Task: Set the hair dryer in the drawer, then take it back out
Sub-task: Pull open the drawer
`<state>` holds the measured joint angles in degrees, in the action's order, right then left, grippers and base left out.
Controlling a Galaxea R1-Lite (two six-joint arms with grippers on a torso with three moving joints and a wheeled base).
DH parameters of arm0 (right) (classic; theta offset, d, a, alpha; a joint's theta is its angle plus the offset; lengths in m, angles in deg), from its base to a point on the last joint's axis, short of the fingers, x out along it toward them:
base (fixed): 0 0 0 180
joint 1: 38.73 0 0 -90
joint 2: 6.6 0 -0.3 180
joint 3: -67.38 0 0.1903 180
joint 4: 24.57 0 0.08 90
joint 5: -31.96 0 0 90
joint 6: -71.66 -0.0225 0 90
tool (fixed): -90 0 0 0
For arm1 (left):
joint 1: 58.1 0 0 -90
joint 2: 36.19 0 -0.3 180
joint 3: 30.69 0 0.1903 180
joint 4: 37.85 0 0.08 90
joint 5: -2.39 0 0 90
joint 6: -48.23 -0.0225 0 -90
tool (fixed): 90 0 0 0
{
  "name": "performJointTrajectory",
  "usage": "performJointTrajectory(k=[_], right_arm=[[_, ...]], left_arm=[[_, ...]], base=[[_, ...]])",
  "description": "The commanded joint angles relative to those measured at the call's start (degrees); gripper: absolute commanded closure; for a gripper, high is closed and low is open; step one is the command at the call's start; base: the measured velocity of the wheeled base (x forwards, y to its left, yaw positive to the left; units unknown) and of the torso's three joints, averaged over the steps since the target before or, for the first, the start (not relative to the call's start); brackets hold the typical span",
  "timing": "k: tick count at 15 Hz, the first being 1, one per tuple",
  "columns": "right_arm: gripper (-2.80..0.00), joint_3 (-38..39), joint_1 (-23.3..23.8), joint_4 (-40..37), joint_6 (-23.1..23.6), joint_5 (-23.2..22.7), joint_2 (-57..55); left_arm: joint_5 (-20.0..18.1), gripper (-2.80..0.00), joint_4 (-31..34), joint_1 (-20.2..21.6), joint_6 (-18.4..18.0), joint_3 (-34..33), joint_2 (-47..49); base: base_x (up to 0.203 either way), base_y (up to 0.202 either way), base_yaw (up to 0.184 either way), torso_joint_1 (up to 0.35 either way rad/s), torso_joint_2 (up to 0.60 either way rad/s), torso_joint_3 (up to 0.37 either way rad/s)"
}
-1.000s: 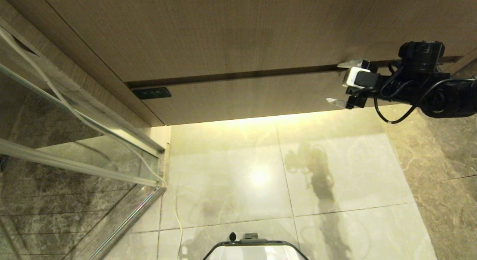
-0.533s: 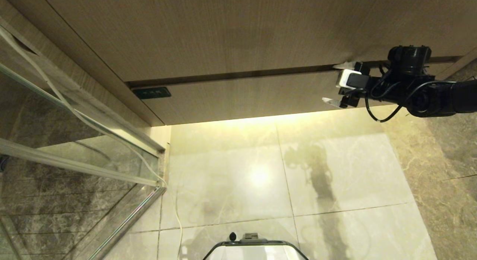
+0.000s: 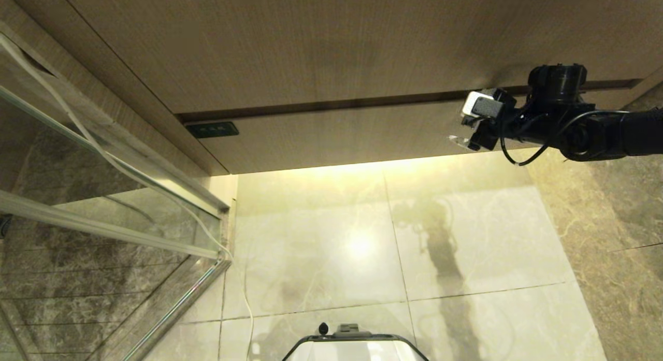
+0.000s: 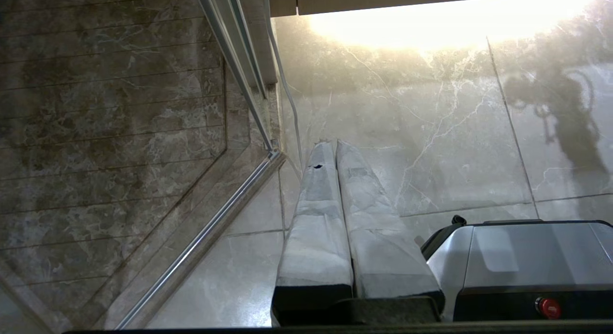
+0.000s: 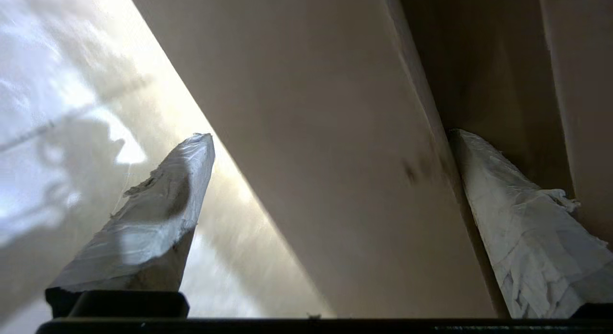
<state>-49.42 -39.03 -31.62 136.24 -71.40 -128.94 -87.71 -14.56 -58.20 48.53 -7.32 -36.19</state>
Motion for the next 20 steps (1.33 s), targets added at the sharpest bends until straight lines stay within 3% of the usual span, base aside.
performJointTrajectory(k=[1, 4, 9, 15, 20], right_arm=[[-2.80, 0.18, 0.04, -4.09, -3.32, 4.40, 0.84], [-2.80, 0.95, 0.12, -9.16, -6.43, 7.71, 3.02], [-2.80, 2.92, 0.04, -10.19, -7.96, 7.78, 5.99], [-2.80, 7.55, 0.42, -20.65, -8.42, 7.86, 14.56], [-2.80, 18.12, 4.45, -37.43, -12.65, 7.35, 41.09]], left_arm=[[0.01, 0.00, -0.01, 0.01, 0.05, 0.00, 0.00], [0.01, 0.00, -0.01, 0.01, 0.05, -0.02, 0.00], [0.01, 0.00, -0.01, 0.01, 0.05, 0.00, 0.00], [0.02, 0.00, -0.01, 0.01, 0.02, -0.02, 0.00], [0.01, 0.00, -0.01, 0.01, 0.05, -0.08, 0.00]], base=[[0.000, 0.000, 0.000, 0.000, 0.00, 0.000], [0.000, 0.000, 0.000, 0.000, 0.00, 0.000], [0.000, 0.000, 0.000, 0.000, 0.00, 0.000], [0.000, 0.000, 0.000, 0.000, 0.00, 0.000], [0.000, 0.000, 0.000, 0.000, 0.00, 0.000]])
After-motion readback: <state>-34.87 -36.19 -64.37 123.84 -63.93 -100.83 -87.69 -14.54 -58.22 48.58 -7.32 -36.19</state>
